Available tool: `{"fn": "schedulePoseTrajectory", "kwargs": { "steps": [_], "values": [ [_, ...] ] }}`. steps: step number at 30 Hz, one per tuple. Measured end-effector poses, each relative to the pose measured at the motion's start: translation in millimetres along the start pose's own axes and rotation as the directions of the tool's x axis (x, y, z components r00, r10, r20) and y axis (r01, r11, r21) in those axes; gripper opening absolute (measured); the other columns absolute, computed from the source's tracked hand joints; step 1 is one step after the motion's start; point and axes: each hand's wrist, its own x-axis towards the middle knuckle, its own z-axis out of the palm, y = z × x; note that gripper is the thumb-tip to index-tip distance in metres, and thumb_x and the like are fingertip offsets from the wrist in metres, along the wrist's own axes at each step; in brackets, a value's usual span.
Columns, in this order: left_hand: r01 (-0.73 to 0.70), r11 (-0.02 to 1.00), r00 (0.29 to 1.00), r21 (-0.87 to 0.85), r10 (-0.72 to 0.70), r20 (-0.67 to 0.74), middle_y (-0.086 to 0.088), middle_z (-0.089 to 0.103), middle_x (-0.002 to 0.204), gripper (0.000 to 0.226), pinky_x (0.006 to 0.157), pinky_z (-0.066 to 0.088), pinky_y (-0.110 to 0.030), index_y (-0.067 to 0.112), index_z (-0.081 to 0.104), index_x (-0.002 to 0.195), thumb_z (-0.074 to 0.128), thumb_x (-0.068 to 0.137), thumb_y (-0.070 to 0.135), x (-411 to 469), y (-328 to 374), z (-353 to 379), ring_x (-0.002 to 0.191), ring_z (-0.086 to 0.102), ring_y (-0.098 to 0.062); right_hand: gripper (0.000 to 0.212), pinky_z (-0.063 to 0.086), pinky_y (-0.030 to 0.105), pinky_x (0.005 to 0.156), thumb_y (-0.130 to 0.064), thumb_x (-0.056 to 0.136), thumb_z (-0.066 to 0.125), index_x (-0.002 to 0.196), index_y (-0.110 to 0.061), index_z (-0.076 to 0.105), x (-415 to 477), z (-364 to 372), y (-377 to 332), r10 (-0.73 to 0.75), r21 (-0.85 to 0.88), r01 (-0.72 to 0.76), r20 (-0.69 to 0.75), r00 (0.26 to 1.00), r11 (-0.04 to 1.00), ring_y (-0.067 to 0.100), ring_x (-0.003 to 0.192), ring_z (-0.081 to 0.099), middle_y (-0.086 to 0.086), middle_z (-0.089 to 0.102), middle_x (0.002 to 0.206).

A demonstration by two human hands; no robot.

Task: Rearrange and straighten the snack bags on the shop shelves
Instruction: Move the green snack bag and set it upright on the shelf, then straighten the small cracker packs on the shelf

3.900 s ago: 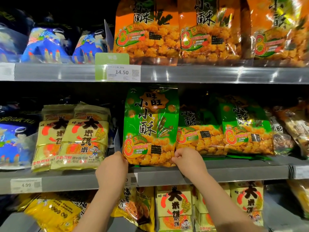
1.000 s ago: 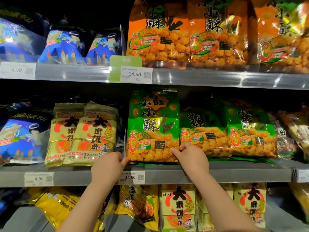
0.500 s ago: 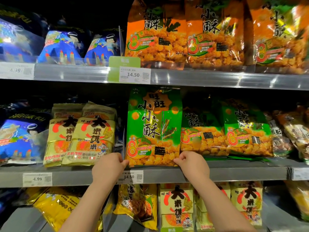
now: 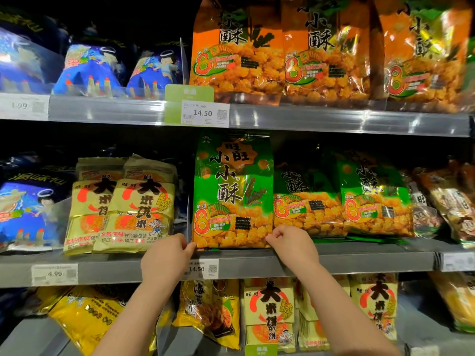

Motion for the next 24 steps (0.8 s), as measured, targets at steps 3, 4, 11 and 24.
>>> {"fn": "schedulePoseTrajectory", "kwargs": {
  "steps": [3,4,11,24],
  "values": [
    [0.002,1.0,1.0,0.001,-0.002,-0.01,0.003,0.058,0.069,0.03,0.053,0.043,-0.026,0.019,0.059,0.084,0.046,0.091,0.046,1,0,1,0.067,0.057,-0.017,0.014,0.048,0.028,0.067,-0.039,0.09,0.053,0.089,-0.026,0.059,1,-1,-3,0.009,-0.014,-0.009,-0.003,1.0,1.0,0.014,0.081,0.058,-0.006,0.061,0.085],
    [0.002,1.0,1.0,-0.004,-0.002,-0.01,0.003,0.057,0.068,0.031,0.054,0.045,-0.026,0.02,0.058,0.082,0.046,0.091,0.046,1,0,2,0.067,0.057,-0.017,0.015,0.048,0.028,0.067,-0.04,0.09,0.053,0.089,-0.026,0.059,1,0,-3,0.015,-0.015,-0.015,-0.002,1.0,1.0,0.015,0.082,0.058,-0.006,0.061,0.085],
    [0.008,1.0,1.0,-0.026,-0.008,0.008,0.005,0.055,0.06,0.04,0.049,0.044,-0.024,0.021,0.056,0.075,0.042,0.089,0.056,2,-2,2,0.059,0.056,-0.013,0.029,0.049,0.028,0.063,-0.051,0.088,0.052,0.094,-0.024,0.062,-3,2,-5,0.047,-0.039,-0.048,-0.019,0.999,0.998,0.016,0.08,0.06,-0.005,0.064,0.084],
    [0.023,0.995,0.995,-0.101,-0.032,-0.092,0.002,0.056,0.059,0.04,0.047,0.038,-0.027,0.019,0.055,0.073,0.039,0.092,0.05,-11,-3,-9,0.06,0.055,-0.018,0.027,0.042,0.023,0.051,-0.049,0.091,0.048,0.096,-0.026,0.06,-10,-8,-25,-0.035,-0.047,0.028,-0.158,0.987,0.999,0.016,0.074,0.06,-0.005,0.067,0.085]
  ]
}}
